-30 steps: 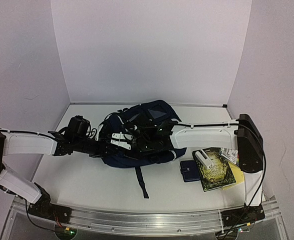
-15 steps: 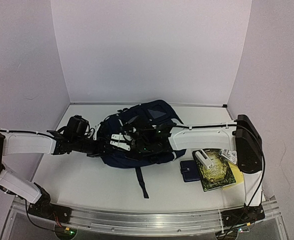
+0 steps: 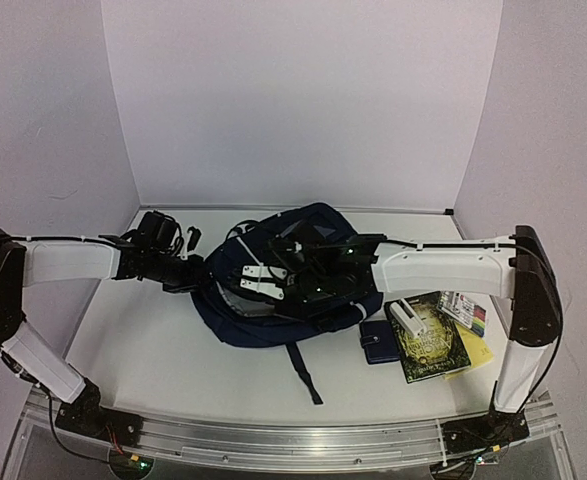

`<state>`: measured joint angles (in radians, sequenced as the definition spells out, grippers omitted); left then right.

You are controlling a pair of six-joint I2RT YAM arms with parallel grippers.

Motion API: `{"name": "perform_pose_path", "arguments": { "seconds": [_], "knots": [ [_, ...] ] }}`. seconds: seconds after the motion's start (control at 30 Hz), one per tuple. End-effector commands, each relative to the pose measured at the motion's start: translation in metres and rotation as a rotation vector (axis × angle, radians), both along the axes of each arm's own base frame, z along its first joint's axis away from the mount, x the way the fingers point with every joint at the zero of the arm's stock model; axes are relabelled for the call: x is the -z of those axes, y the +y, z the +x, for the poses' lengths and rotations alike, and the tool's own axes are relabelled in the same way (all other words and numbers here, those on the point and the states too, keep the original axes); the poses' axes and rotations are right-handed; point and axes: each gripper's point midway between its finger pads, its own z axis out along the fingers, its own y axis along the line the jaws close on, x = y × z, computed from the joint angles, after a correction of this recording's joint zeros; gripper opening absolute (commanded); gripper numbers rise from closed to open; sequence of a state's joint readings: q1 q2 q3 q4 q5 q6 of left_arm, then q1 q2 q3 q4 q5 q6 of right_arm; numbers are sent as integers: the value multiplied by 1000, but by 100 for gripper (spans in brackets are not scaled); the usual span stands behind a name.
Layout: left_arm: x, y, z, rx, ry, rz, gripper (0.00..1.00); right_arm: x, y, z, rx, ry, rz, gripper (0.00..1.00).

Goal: Pack the student bag
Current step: Unzip the student bag at the center of the board.

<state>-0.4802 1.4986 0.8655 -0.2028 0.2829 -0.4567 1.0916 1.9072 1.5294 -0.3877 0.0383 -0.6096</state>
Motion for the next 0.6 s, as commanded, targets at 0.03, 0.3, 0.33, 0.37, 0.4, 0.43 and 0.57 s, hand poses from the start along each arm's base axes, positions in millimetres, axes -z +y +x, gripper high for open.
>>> {"name": "perform_pose_path", "arguments": {
  "seconds": [0.03,0.3,0.33,0.37,0.4,0.43,0.57],
  "knots": [
    [-11,51,46,-158,-60,93,0,-22,-26,-17,-17,17,-21,0],
    [-19,62,16,-140,-74,43,0,-38,-32,39,37,-60,-14,0],
    [-18,63,9,-133,-68,33,0,-40,-28,46,33,-81,-19,0],
    [-21,61,2,-117,-70,15,0,-41,-22,52,22,-102,-26,0],
    [-23,55,-5,-85,-66,-21,0,-41,-18,58,13,-119,-33,0],
    [-26,46,-13,-49,-66,-62,0,-42,-15,63,3,-137,-42,0],
    [-35,10,-39,89,-65,-164,0,-47,-16,84,22,-185,-60,16]
  ]
}}
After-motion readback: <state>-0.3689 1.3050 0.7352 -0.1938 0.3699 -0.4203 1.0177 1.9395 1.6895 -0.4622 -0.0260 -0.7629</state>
